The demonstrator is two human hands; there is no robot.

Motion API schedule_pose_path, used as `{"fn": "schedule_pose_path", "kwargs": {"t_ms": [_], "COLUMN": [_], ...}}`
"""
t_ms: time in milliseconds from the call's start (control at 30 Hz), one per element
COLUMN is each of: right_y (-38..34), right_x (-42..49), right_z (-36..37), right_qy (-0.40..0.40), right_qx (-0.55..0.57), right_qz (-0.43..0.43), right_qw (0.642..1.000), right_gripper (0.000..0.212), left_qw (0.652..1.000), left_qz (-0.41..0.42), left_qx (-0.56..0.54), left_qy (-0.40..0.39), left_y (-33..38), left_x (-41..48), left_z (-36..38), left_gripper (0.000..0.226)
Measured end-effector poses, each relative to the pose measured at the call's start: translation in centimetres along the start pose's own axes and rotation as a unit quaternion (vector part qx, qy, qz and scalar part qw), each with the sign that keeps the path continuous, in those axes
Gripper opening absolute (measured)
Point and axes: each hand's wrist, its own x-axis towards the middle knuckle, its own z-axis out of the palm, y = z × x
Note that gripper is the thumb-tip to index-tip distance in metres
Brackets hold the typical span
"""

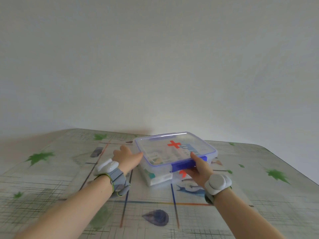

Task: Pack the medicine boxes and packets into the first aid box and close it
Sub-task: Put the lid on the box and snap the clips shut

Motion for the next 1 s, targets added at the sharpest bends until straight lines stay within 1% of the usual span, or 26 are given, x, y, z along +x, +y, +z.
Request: {"fn": "schedule_pose_path", "kwargs": {"t_ms": [67,167,267,333,400,467,500,533,600,633,667,700,733,767,867,900,933,1000], "right_y": [0.6,1.5,2.2,2.1,1.4,0.4,-0.1,-0.6,-1.9,-2.6,-3.3,-3.9,-4.8,-5.2,-6.1,-6.2,-6.0,-6.0], "right_x": [-0.3,-1.1,-1.6,-1.9,-2.3,-2.7,-3.0,-3.2,-3.0,-2.8,-2.4,-2.0,-1.4,-1.0,-0.2,0.0,0.5,1.6], "right_z": [0.5,1.1,1.3,1.0,0.6,0.0,-0.6,-1.3,-3.1,-3.8,-4.6,-5.0,-5.2,-5.3,-3.6,-3.0,-2.6,-2.0], "right_qy": [0.008,-0.001,-0.007,-0.003,0.015,0.033,0.04,0.047,0.055,0.055,0.063,0.094,0.115,0.127,0.128,0.13,0.128,0.129], "right_qx": [-0.021,-0.105,-0.143,-0.184,-0.255,-0.352,-0.398,-0.434,-0.47,-0.504,-0.554,-0.591,-0.607,-0.613,-0.589,-0.579,-0.593,-0.592], "right_qz": [-0.007,0.004,0.006,0.01,0.022,0.026,0.02,0.012,-0.009,-0.017,-0.024,-0.032,-0.045,-0.057,-0.087,-0.086,-0.086,-0.062], "right_qw": [1.0,0.994,0.99,0.983,0.967,0.935,0.917,0.9,0.881,0.862,0.83,0.801,0.785,0.778,0.793,0.8,0.79,0.793], "right_gripper": [0.03,0.033,0.034,0.042,0.052,0.06,0.061,0.057,0.038,0.027,0.022,0.023,0.026,0.027,0.026,0.031,0.036,0.036], "left_qw": [0.998,0.994,0.991,0.991,0.99,0.988,0.987,0.986,0.985,0.984,0.983,0.983,0.983,0.984,0.987,0.988,0.989,0.991], "left_qz": [-0.004,-0.004,-0.001,0.001,-0.005,-0.011,-0.011,-0.012,-0.018,-0.021,-0.024,-0.028,-0.032,-0.033,-0.034,-0.037,-0.041,-0.044], "left_qx": [-0.046,-0.094,-0.125,-0.128,-0.135,-0.153,-0.159,-0.162,-0.171,-0.174,-0.175,-0.173,-0.171,-0.167,-0.14,-0.128,-0.115,-0.089], "left_qy": [-0.033,-0.055,-0.038,-0.028,-0.024,-0.026,-0.027,-0.027,-0.032,-0.037,-0.043,-0.05,-0.056,-0.06,-0.068,-0.073,-0.079,-0.088], "left_y": [0.0,0.3,0.5,0.5,0.4,0.3,0.1,0.0,-0.3,-0.4,-0.6,-0.7,-0.7,-0.9,-0.9,-0.9,-0.8,-0.7], "left_x": [-0.2,-0.8,-0.8,-0.6,-0.2,0.2,0.4,0.6,1.1,1.5,1.7,1.9,2.2,2.4,2.8,3.0,3.2,3.7], "left_z": [0.8,2.0,2.4,2.2,1.8,1.6,1.6,1.4,1.1,0.9,0.6,0.4,0.0,0.0,-0.5,-0.6,-0.8,-1.0], "left_gripper": [0.08,0.07,0.056,0.05,0.05,0.053,0.054,0.054,0.054,0.054,0.054,0.053,0.052,0.052,0.052,0.049,0.043,0.034]}}
